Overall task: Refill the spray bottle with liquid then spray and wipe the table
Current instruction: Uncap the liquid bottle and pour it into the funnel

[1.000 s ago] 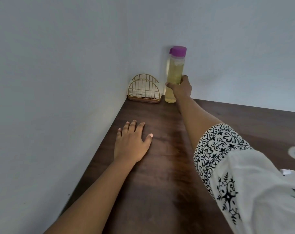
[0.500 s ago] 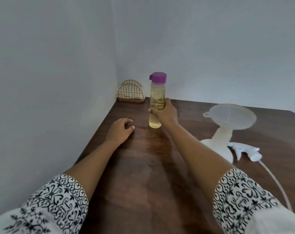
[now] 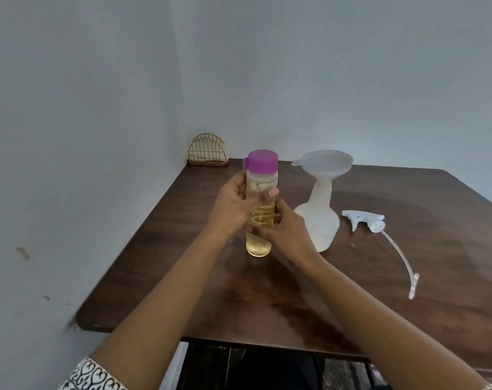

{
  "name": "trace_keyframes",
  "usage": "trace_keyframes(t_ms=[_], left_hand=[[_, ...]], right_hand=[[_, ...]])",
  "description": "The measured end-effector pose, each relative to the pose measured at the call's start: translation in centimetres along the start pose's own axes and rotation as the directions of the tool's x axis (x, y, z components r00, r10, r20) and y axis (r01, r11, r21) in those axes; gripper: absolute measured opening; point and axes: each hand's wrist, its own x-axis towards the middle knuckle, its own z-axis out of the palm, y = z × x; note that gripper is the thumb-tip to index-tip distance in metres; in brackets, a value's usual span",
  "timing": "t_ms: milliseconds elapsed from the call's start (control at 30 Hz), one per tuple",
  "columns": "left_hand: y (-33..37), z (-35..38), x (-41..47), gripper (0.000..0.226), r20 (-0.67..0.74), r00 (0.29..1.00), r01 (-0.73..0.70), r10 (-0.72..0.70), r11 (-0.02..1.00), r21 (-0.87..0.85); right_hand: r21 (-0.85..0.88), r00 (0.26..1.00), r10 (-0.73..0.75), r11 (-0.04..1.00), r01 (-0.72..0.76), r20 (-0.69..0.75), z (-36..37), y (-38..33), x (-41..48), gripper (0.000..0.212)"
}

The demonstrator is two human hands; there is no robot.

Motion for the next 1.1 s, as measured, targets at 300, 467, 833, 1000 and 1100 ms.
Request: trace_keyframes(t_ms=[300, 467, 833, 1000, 1100], left_hand=[[-0.2, 2.6, -2.7, 0.063, -0.087, 0.989, -0.117, 0.116, 0.993, 0.003], [-1.2, 4.8, -3.1, 0.046, -0.216, 0.963, -0.14, 0.164, 0.983, 0.122], [-1.4, 5.7, -2.5, 0.037, -0.282, 0.938, -0.148, 0.204, 0.967, 0.209], [-1.7, 5.2, -2.6, 0.041, -0.191, 0.956, -0.213, 0.221, 0.975, 0.064], [-2.0, 5.1, -2.6, 0.046, -0.193, 0.964, -0.183, 0.184, 0.983, 0.024]], right_hand=[[0.029, 0.986, -0.005, 1.0, 0.01, -0.166, -6.0, -4.6, -4.4, 0.051], [0.012, 0.966, -0.149, 0.988, 0.155, -0.212, -4.2, -9.5, -2.4, 0.067], [-0.038, 0.958, -0.234, 0.972, 0.231, -0.164, -3.7, -8.5, 0.2, 0.029], [0.197, 0.952, -0.2, 0.968, 0.155, 0.233, -7.4, -7.3, 0.6, 0.063], [0.178, 0.981, -0.151, 0.976, 0.128, 0.123, -9.4, -6.7, 0.0, 0.079]])
